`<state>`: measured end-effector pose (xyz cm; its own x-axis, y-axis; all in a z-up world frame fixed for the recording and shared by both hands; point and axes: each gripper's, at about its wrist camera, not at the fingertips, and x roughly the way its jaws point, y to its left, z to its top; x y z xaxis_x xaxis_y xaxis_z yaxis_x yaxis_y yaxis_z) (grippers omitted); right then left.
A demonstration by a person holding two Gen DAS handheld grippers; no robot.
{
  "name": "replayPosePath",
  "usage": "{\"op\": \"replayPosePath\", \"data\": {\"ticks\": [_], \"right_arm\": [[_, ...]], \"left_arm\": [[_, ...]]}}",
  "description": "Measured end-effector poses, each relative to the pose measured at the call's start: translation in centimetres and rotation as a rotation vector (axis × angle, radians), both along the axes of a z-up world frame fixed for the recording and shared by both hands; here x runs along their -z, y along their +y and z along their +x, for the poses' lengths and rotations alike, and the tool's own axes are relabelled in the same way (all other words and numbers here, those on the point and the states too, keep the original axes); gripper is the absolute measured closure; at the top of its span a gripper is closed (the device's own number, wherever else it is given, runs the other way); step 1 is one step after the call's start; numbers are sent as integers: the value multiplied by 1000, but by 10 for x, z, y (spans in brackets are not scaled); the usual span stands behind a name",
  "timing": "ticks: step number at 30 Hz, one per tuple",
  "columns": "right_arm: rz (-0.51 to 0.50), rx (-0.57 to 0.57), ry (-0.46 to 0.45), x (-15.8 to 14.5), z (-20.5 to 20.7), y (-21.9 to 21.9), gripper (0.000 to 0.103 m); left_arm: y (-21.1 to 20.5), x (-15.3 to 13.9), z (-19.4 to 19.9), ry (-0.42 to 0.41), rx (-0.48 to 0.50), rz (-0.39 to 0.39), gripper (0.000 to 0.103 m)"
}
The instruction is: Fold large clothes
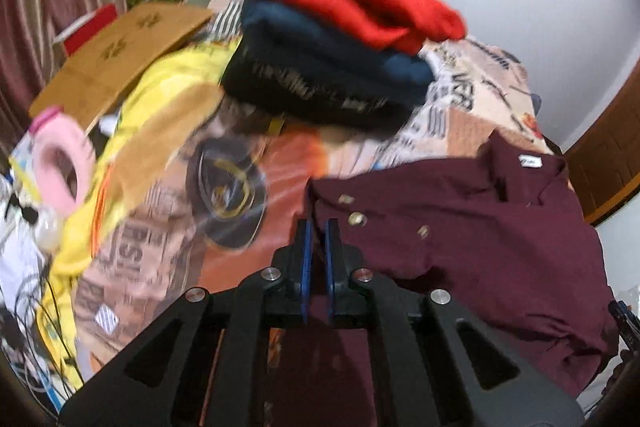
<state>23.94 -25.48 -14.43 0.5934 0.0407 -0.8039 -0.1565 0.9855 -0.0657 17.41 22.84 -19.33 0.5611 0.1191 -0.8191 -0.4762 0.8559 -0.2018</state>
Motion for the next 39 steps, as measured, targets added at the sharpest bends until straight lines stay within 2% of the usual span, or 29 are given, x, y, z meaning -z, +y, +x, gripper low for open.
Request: {"op": "replayPosePath", "data": {"ticks": [3,5,7,8,10,14,19,22,24,29,32,35,39], "right_arm": [[5,7,3,1,0,1,44],[9,10,4,1,0,1,44],[14,12,4,1,0,2,44],[15,13,3,1,1,2,44],[14,13,0,0,1,3,44],[6,12,-8,-1,1,5,44],[10,23,-17,-1,2,3,44],[21,33,-16,0,2,1,44],[22,39,-14,1,2,0,44],[0,52,-20,0,-3,-5,44],[-4,62,-21,0,-6,-10,44],[-11,80,-20,0,-8,-17,44],[4,81,-24,-4,-16,-25,44]], "left_arm": [[2,8,-11,22,-18,-17,91],[4,11,-16,26,-50,-39,79],[3,11,-20,15,-80,-71,60],[2,10,-24,4,-89,-92,59],[-1,5,-27,-3,-96,-103,57],[-8,-9,-30,-25,-104,-58,55],[-12,-27,-30,-94,-84,-105,46],[-15,-25,-26,-118,-67,-174,41],[-19,-16,-19,-96,-52,-220,41],[-31,26,-8,-13,-28,-421,41],[-42,44,-2,23,-9,-498,41],[-46,56,4,27,-8,-591,41],[-45,58,18,13,-36,-584,41]]}}
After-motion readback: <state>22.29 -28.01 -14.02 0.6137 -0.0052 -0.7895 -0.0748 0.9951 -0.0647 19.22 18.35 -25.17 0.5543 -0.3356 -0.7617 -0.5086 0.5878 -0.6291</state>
